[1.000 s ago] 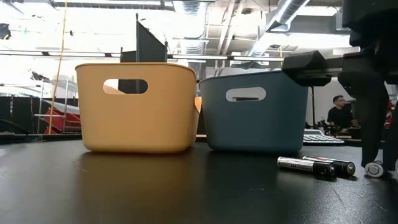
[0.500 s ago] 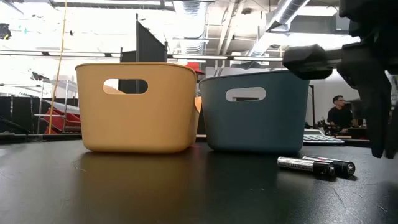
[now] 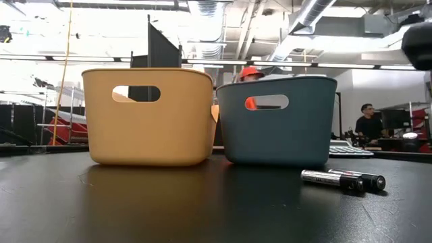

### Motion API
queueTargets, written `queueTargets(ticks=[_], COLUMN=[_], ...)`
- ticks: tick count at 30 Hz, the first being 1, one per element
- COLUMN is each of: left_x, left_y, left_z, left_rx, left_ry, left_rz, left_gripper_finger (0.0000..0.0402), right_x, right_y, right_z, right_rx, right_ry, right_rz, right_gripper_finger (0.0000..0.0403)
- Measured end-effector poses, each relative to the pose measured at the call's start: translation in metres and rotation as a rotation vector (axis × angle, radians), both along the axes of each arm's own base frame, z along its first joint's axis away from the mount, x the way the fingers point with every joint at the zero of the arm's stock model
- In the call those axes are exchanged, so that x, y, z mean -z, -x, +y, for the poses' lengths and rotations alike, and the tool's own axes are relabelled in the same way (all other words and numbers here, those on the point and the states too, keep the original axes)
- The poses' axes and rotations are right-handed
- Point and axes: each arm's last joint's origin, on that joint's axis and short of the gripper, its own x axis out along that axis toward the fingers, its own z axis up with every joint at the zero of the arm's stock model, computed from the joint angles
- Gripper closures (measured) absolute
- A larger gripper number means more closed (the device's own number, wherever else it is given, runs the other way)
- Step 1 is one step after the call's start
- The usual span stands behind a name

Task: Sort batteries
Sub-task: Put the bottom left silver battery in the blue bin

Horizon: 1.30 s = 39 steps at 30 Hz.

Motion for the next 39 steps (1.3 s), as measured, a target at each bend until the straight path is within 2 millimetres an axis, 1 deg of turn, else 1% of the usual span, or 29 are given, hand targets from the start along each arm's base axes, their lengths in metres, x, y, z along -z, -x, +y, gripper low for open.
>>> queueTargets(ticks=[4, 8, 11, 16, 21, 25, 28, 32, 39], left_x=[0.000, 0.000, 0.000, 0.000, 0.000, 0.000, 0.000, 0.000, 0.001], left_y=[0.000, 0.000, 0.000, 0.000, 0.000, 0.000, 0.000, 0.000, 0.000], left_z=[0.000, 0.000, 0.000, 0.000, 0.000, 0.000, 0.000, 0.000, -0.002], left_rx=[0.001, -0.002, -0.004, -0.005, -0.006, -0.005, 0.002, 0.003, 0.028], left_ry=[0.000, 0.007, 0.011, 0.012, 0.013, 0.015, 0.027, 0.033, 0.066], left_rz=[0.000, -0.006, -0.008, -0.009, -0.010, -0.008, 0.003, 0.004, 0.038], left_gripper_finger=[0.0229, 0.0229, 0.0229, 0.0229, 0.0229, 0.0229, 0.0229, 0.0229, 0.0229], right_x=[0.011, 0.019, 0.019, 0.009, 0.001, 0.001, 0.000, -0.001, -0.003], right_y=[-0.006, -0.010, -0.013, -0.020, -0.030, -0.030, -0.030, -0.031, -0.037], right_z=[0.003, 0.001, -0.001, 0.000, 0.010, 0.014, 0.019, 0.028, 0.027], right_rx=[0.013, 0.004, -0.036, -0.081, -0.142, -0.236, -0.299, -0.386, -0.457], right_ry=[0.001, 0.009, 0.003, -0.001, -0.052, -0.036, -0.023, -0.037, 0.026], right_rz=[-0.007, 0.024, 0.027, 0.017, -0.071, -0.112, -0.149, -0.212, -0.279], right_gripper_finger=[0.0184, 0.0205, 0.0219, 0.0230, 0.0210, 0.0180, 0.0167, 0.0163, 0.0163])
